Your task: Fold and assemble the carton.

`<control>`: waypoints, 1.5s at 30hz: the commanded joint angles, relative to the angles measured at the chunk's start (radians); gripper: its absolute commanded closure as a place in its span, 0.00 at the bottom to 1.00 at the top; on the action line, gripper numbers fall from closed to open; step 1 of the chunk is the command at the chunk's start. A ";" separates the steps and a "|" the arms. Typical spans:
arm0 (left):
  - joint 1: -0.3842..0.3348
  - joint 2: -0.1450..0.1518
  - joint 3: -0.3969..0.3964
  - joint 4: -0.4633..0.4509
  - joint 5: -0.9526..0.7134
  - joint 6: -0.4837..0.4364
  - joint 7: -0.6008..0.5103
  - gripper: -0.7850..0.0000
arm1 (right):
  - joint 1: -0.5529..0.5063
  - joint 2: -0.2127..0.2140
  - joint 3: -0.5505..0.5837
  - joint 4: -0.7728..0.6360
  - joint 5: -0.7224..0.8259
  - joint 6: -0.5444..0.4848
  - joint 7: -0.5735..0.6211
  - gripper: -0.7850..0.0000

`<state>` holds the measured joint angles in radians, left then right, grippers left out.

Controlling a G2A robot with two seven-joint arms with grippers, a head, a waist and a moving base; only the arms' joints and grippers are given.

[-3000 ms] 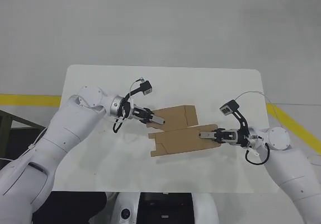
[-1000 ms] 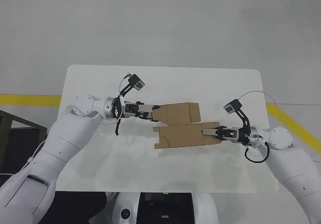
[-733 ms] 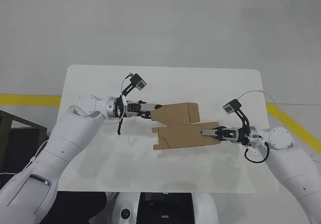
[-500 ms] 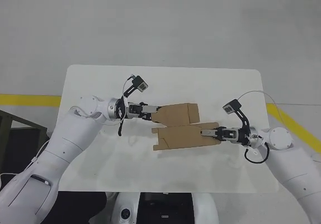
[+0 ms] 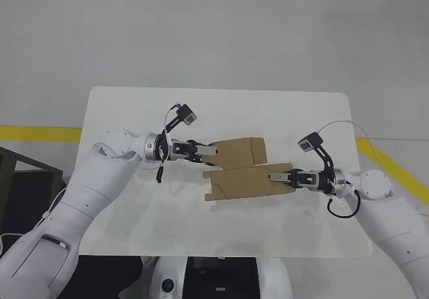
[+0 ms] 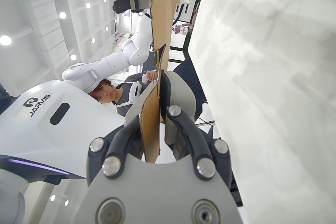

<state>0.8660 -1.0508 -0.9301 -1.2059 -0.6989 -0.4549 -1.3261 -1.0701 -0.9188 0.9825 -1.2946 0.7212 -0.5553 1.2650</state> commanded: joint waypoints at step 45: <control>0.010 -0.019 -0.043 -0.002 0.043 0.043 -0.013 1.00 | 0.001 0.013 -0.014 0.017 0.007 -0.042 -0.042 0.00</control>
<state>0.8752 -1.0694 -0.9708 -1.2062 -0.6529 -0.4124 -1.3376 -1.0696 -0.9054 0.9678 -1.2851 0.7319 -0.5943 1.2260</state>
